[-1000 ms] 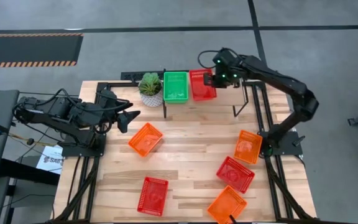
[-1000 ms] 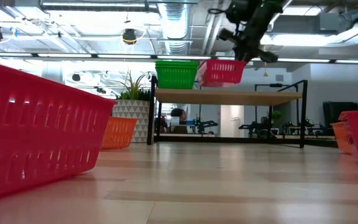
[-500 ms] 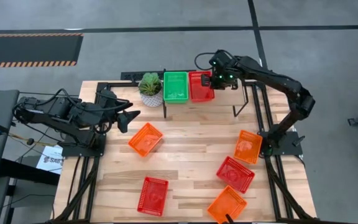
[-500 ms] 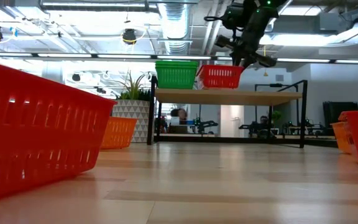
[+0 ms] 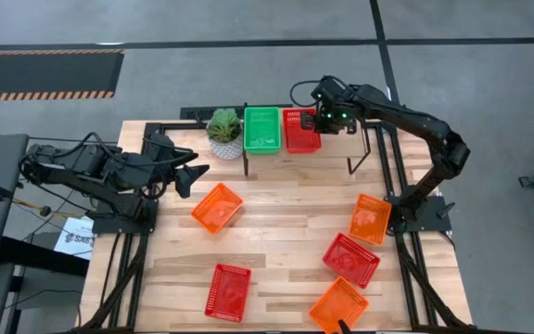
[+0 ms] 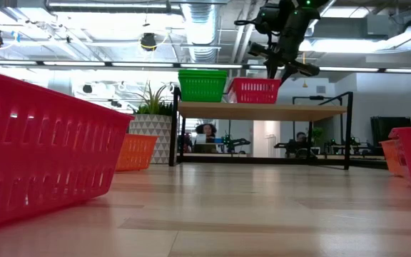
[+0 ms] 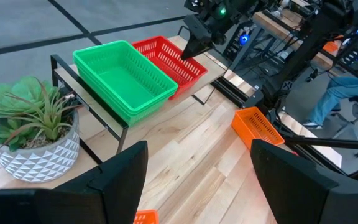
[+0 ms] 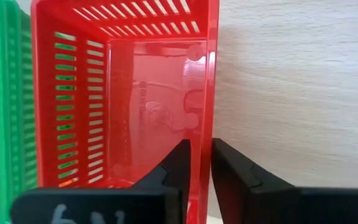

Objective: Stack baskets on shelf by color
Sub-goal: Put the top red bin on the shelf, then stack the top red bin on top of the red bin on the shelf

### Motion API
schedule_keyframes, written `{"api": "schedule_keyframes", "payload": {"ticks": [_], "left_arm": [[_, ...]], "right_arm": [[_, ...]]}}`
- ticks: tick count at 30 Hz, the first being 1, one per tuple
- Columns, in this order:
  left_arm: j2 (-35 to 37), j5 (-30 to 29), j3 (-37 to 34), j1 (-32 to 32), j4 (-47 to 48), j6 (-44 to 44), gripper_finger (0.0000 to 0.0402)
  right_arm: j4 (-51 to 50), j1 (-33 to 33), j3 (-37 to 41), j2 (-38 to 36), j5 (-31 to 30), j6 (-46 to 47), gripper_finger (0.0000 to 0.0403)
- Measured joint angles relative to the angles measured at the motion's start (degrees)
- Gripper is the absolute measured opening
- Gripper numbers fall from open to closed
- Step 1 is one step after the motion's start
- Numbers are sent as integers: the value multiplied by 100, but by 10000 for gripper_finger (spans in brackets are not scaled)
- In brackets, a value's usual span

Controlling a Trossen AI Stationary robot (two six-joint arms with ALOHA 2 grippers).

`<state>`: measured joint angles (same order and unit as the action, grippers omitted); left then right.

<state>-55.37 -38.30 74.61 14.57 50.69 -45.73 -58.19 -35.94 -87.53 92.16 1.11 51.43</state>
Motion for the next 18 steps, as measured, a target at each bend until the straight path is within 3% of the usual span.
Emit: {"api": "schedule_keyframes", "payload": {"ticks": [6, 13, 18], "left_arm": [[0, 3, 0, 0, 0, 2, 274], [0, 50, -1, 0, 1, 2, 274], [0, 154, 0, 0, 3, 35, 274]], "right_arm": [[7, -29, 0, -60, -5, -283, 129], [-10, -56, 0, -733, 9, -380, 188], [-1139, 391, -2, -1516, 68, -645, 206]]}}
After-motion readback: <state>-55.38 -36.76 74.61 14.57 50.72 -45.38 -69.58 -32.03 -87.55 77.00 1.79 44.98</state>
